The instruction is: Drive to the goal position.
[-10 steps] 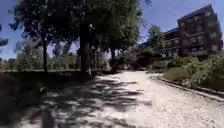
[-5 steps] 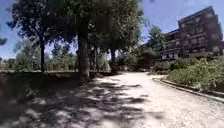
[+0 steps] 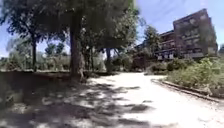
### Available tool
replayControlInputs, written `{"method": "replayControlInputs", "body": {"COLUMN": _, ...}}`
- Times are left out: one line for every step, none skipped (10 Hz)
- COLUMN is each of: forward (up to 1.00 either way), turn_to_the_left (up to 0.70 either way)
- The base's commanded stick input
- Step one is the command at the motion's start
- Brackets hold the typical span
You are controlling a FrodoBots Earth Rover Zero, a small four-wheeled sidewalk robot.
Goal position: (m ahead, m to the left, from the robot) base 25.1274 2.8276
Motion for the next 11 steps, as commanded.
{"method": "replayControlInputs", "body": {"forward": 0.85, "turn_to_the_left": 0.0}}
{"method": "replayControlInputs", "body": {"forward": 0.85, "turn_to_the_left": 0.0}}
{"method": "replayControlInputs", "body": {"forward": 0.85, "turn_to_the_left": 0.0}}
{"method": "replayControlInputs", "body": {"forward": 0.85, "turn_to_the_left": 0.0}}
{"method": "replayControlInputs", "body": {"forward": 0.85, "turn_to_the_left": 0.0}}
{"method": "replayControlInputs", "body": {"forward": 0.85, "turn_to_the_left": 0.0}}
{"method": "replayControlInputs", "body": {"forward": 0.85, "turn_to_the_left": 0.0}}
{"method": "replayControlInputs", "body": {"forward": 0.85, "turn_to_the_left": 0.0}}
{"method": "replayControlInputs", "body": {"forward": 0.85, "turn_to_the_left": 0.0}}
{"method": "replayControlInputs", "body": {"forward": 0.85, "turn_to_the_left": 0.0}}
{"method": "replayControlInputs", "body": {"forward": 0.85, "turn_to_the_left": 0.0}}
